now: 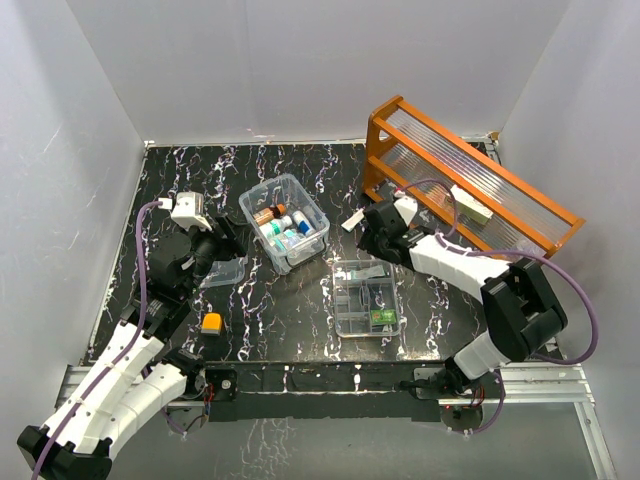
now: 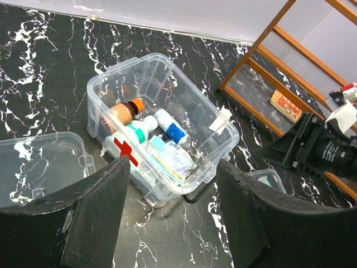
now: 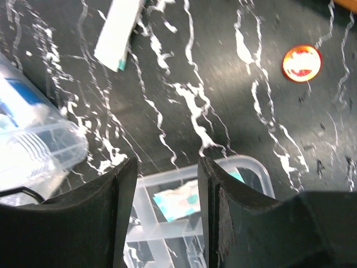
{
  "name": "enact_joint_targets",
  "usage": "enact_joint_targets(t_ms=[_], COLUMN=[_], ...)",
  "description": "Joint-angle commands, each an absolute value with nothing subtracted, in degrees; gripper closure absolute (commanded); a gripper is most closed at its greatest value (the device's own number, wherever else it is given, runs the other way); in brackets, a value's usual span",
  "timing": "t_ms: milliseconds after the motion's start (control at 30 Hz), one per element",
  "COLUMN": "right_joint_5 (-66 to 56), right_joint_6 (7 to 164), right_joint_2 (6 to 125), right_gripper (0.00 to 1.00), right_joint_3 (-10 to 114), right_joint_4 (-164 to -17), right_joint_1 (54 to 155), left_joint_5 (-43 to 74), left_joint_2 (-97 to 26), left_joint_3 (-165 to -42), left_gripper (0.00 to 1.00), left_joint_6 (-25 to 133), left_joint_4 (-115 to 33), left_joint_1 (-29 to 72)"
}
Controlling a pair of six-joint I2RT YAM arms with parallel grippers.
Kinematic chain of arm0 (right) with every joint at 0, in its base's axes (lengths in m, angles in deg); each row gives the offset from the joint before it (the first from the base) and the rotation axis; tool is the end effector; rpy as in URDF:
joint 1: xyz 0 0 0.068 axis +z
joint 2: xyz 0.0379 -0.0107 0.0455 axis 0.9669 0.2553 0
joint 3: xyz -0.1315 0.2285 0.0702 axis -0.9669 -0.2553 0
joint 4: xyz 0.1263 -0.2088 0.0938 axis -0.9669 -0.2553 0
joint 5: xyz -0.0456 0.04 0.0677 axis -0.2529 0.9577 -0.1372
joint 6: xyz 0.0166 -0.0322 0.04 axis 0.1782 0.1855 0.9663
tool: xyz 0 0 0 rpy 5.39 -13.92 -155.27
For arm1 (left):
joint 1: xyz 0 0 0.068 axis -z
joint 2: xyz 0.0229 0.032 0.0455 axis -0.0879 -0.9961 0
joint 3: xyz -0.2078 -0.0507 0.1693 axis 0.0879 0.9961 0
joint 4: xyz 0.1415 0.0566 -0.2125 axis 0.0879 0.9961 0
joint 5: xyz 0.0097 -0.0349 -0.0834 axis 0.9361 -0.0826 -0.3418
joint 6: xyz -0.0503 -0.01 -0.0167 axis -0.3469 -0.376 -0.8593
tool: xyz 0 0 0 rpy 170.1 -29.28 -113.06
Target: Organize the medicine kit
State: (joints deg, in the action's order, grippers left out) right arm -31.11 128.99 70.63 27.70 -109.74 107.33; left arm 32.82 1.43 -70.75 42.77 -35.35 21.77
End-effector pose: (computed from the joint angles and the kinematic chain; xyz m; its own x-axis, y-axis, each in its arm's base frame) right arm 0.2595 0.1496 0.1981 -0.7105 0.4179 -0.5662 0.3108 0.9082 0.2804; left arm 0.1509 -0.0700 0.3374 -0.1522 -0.3440 -0.9266 0.2696 0.8875 -0.3738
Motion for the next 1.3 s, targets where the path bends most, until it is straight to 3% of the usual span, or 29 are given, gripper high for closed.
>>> enact_joint_targets(t_ms=[0, 567, 1033, 1267], right_joint_5=[-34.3, -45.9, -47.9, -51.6], right_joint_6=[125.8, 130.1, 130.1, 134.0], right_joint_2=[73.4, 94.3, 95.3, 99.3], right_gripper=[0.54, 0.63, 0.64, 0.58], right_joint_3=[34.1, 48.3, 49.4, 53.3], right_joint_4=[-108.1, -101.6, -98.1, -102.5], right_joint_1=[107.0, 107.1, 107.7, 107.9], left_joint_5=[32.9, 32.6, 32.6, 32.3], left_joint_2=[2.3, 2.7, 2.7, 2.3], left_joint_3=[-70.4, -70.1, -70.0, -70.1], left_gripper=[0.38, 0.38, 0.38, 0.38], left_joint_6=[42.6, 42.4, 42.2, 42.2], left_joint_4=[-36.0, -36.2, -36.4, -36.4], left_joint_1=[21.6, 21.7, 21.7, 21.7])
